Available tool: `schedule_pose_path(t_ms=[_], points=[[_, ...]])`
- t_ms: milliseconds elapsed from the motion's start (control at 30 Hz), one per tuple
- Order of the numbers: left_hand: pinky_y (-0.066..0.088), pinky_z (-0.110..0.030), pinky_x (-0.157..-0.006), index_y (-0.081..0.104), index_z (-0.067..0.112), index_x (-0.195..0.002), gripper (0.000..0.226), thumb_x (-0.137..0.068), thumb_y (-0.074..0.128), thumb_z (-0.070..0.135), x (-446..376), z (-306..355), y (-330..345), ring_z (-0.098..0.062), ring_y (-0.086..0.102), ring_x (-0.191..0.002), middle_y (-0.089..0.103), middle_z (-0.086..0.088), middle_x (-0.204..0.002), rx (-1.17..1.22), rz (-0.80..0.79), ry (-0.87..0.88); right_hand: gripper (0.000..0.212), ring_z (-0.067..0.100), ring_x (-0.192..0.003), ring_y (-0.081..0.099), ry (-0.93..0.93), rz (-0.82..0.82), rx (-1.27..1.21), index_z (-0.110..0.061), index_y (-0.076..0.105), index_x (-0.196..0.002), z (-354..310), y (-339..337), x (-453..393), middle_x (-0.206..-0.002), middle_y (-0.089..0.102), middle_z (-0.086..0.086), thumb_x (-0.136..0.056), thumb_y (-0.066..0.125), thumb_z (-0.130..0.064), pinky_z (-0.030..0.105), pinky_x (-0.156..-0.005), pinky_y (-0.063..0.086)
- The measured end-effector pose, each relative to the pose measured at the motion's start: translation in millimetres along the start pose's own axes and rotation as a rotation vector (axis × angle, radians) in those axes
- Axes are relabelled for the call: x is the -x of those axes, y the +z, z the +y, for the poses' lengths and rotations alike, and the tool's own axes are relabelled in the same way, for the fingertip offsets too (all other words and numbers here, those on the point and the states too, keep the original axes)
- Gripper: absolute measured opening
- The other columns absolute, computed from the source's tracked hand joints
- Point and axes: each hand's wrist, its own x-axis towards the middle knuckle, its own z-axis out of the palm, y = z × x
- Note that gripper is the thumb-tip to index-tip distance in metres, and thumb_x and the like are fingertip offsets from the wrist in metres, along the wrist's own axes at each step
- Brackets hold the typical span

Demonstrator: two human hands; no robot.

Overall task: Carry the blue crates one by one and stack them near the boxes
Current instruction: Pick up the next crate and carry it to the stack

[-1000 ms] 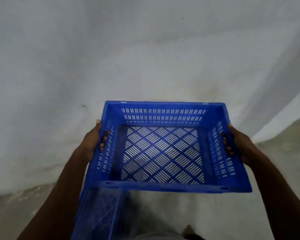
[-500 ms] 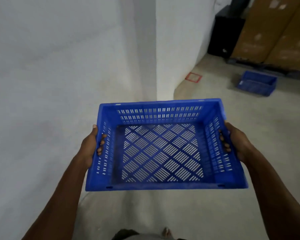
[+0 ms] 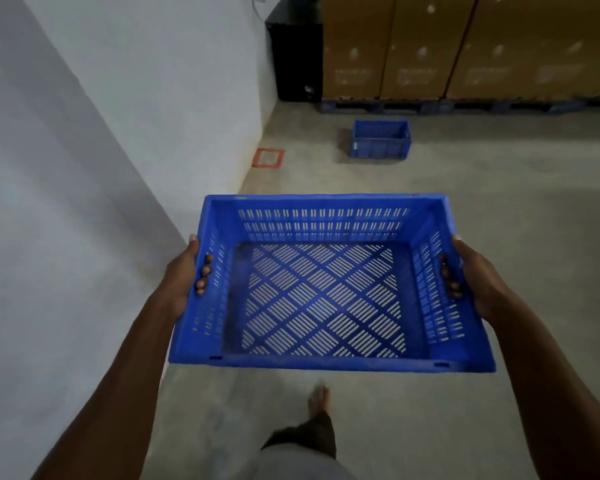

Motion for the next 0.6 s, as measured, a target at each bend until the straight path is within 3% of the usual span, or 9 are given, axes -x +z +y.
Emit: schedule_pose_path(t_ms=[367, 600], points=[[0.024, -0.018, -0.035, 0.051, 0.019, -0.078, 0.053, -0.101, 0.034, 0.064, -224.9, 149.3, 222.7, -0.008, 0.028, -0.033, 0.039, 0.005, -0.053, -0.112, -0.246, 0.006, 0.051, 0.013, -0.044, 0.029, 0.013, 0.230, -0.132, -0.017, 0.052, -0.088, -111.6, -90.5, -172.3, -0.064, 0.040, -0.001, -0.092, 0.046, -0.067, 0.023, -0.036, 0.027], [0.023, -0.016, -0.034, 0.051, 0.020, -0.079, 0.052, -0.101, 0.034, 0.064, -367.2, 206.6, 364.4, -0.008, 0.027, -0.031, 0.038, 0.006, -0.051, -0.108, -0.264, 0.002, 0.050, 0.011, -0.041, 0.027, 0.009, 0.301, -0.156, -0.017, 0.052, -0.087, -189.3, -141.7, -336.7, -0.061, 0.038, -0.001, -0.096, 0.042, -0.064, 0.020, -0.035, 0.024]])
